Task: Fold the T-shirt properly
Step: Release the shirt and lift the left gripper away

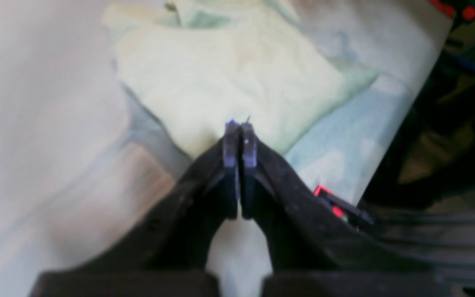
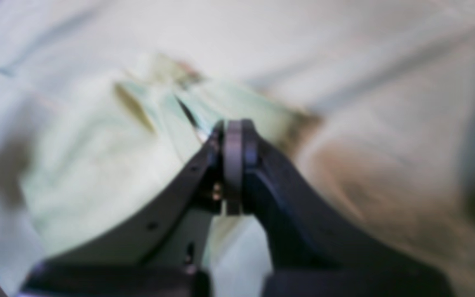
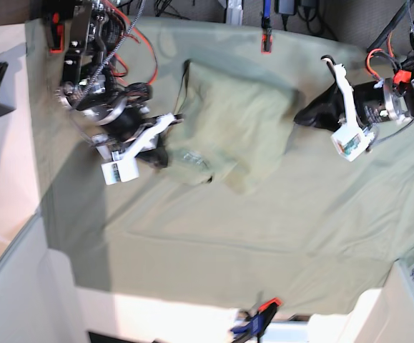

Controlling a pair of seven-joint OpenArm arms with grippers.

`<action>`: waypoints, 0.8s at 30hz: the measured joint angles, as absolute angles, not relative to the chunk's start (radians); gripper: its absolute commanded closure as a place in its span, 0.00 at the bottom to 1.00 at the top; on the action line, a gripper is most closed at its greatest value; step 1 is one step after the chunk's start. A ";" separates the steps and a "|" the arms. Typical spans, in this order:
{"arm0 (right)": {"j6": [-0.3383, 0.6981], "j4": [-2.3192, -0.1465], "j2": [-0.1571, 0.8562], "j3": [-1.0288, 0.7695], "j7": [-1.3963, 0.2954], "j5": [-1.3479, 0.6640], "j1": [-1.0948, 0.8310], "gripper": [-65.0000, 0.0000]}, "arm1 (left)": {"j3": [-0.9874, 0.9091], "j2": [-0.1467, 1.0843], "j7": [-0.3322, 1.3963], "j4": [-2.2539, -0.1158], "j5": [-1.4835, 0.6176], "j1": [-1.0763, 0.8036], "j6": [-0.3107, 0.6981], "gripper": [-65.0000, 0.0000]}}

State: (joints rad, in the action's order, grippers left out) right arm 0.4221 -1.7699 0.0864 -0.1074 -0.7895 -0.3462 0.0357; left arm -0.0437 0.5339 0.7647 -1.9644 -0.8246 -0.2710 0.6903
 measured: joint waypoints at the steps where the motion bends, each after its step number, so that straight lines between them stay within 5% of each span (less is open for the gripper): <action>1: 0.421 -1.790 0.100 -0.119 -0.794 -0.346 0.006 1.00 | -0.080 0.534 0.768 -1.979 -0.834 -0.296 0.690 1.00; 16: 0.422 -2.063 0.224 -0.229 -0.804 -0.483 -0.486 1.00 | -0.505 0.529 0.820 -2.059 -0.884 -0.804 0.690 1.00; 24: 0.422 -2.053 0.294 -0.212 -0.847 -0.550 -0.707 1.00 | -0.536 0.440 0.816 -2.052 -0.737 -1.056 0.690 1.00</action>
